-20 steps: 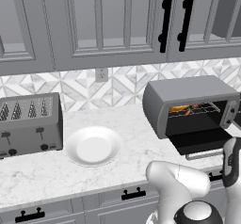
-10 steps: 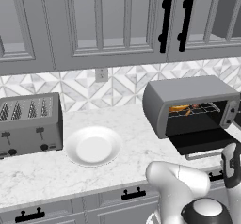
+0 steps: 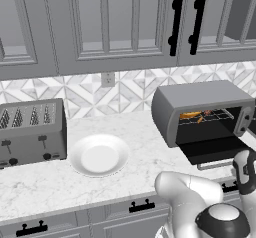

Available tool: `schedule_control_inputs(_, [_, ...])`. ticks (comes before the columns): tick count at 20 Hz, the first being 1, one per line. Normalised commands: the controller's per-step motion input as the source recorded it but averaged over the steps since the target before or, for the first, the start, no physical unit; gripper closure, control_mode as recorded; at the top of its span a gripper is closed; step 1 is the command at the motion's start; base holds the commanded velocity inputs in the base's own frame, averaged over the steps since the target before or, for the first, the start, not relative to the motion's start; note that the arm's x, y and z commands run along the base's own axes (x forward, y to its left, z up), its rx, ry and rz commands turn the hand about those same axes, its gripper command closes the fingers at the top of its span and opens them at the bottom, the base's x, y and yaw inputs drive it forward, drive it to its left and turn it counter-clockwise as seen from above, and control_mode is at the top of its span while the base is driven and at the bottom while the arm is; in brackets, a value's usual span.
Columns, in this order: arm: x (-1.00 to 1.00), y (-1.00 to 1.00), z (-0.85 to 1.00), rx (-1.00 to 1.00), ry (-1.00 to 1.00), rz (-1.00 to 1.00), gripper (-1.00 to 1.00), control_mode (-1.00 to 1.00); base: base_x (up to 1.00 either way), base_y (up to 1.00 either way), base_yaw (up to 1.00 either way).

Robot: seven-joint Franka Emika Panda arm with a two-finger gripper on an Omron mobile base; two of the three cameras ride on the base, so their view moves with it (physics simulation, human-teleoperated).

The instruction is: Pick up the kebab skewer and baguette bread, and place them inside the toaster oven. Close the toaster oven door and start by setting the timer.

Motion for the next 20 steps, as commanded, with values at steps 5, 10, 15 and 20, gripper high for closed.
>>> schedule_control_inputs(5, [0.09,0.0,0.0,0.07,0.0,0.06,-1.0,-1.0,0.0,0.0,0.0])
schedule_control_inputs(10, [0.03,0.0,0.0,0.05,0.0,0.06,-1.0,-1.0,0.0,0.0,0.0])
schedule_control_inputs(15, [0.09,-0.01,0.0,0.09,0.0,0.01,-1.0,-1.0,0.0,0.0,0.0])
schedule_control_inputs(20, [0.08,0.0,-0.25,0.07,0.0,0.0,-1.0,-1.0,0.0,0.0,0.0])
